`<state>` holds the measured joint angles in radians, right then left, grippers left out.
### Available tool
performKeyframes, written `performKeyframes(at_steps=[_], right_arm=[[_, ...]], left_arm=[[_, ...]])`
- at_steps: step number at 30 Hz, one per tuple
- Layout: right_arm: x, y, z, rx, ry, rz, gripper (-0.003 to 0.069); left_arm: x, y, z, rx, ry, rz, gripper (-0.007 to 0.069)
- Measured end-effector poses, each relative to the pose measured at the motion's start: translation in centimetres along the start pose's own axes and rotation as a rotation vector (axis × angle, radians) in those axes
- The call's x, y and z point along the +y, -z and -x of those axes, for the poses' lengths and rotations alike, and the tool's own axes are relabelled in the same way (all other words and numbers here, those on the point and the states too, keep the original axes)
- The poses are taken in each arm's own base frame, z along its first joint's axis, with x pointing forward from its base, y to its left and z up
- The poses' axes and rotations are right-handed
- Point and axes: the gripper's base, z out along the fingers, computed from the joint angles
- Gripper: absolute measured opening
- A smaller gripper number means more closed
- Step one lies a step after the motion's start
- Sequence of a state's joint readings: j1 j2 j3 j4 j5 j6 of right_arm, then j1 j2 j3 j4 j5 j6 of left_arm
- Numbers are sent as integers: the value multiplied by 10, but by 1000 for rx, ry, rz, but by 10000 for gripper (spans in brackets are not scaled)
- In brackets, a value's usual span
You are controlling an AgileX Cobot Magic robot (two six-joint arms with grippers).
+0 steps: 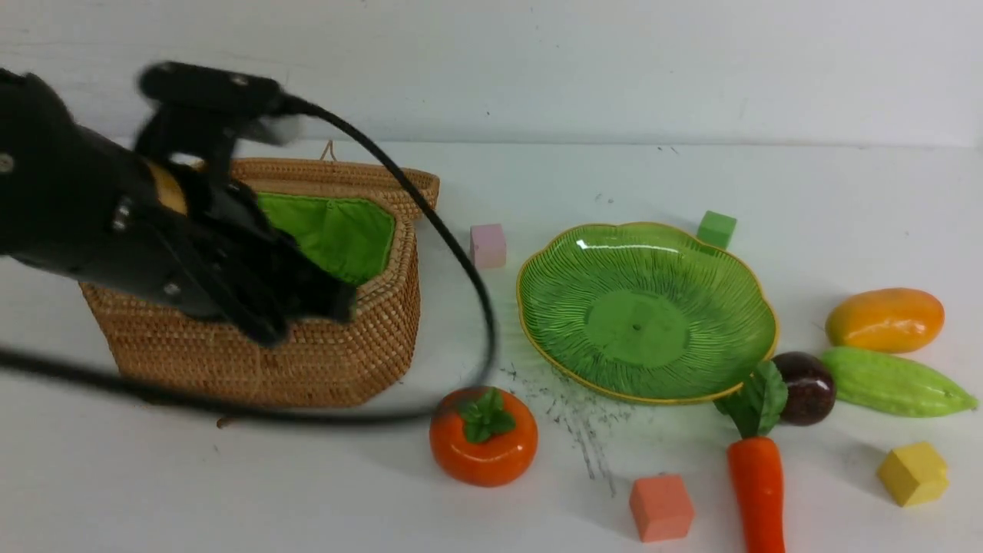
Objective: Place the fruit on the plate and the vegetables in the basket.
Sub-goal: Grab a tomato with your left arm and place it on the plate on the right.
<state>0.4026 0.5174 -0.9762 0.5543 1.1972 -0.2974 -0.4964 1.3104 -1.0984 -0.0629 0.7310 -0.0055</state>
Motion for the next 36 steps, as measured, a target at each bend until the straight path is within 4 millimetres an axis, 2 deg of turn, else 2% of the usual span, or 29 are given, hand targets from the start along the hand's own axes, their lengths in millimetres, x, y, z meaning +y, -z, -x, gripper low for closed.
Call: performKeyframes(at_steps=[3,6,10,11,12,13,14,15,16,17,19,20,23,26,30,36], right_arm=[[-5,1,-3,25,-45,-57,23],[-7,4,-7,41,-78,-105,23],[-5,12,-15,52,-84,-138,23],[-5,13,-16,49,-84,-140,23],[-4,16,-18,39,-76,-149,23],[-3,17,-18,35,-75,-150,23],[-2,21,-21,20,-67,-156,23],[-1,23,-22,11,-62,-159,23],[0,23,-22,10,-61,-159,23],[1,26,-24,-2,-56,-159,23],[2,27,-25,-6,-56,-159,23],[3,28,-25,-12,-58,-160,23],[3,28,-25,-15,-67,-160,23],[3,28,-25,-16,-70,-160,23],[3,28,-25,-16,-72,-160,23],[3,28,-25,-16,-72,-160,23]], left_arm=[[-42,-9,-7,54,-117,-84,-13],[-77,-31,-11,113,-223,-74,-13],[-107,-72,-14,179,-349,38,17],[-108,-74,-14,182,-353,44,22],[-115,-88,-14,192,-386,79,78],[-116,-90,-14,194,-390,83,87],[-120,-103,-12,204,-406,103,179],[-121,-109,-12,209,-414,109,238],[-122,-110,-12,210,-415,110,250],[-123,-118,-12,217,-425,117,348],[-124,-124,-13,220,-434,121,417],[-125,-131,-15,221,-448,125,498],[-126,-142,-16,216,-489,139,589],[-126,-152,-19,222,-518,147,610],[-126,-174,-29,252,-570,175,578],[-122,-181,-29,234,-561,234,538]])
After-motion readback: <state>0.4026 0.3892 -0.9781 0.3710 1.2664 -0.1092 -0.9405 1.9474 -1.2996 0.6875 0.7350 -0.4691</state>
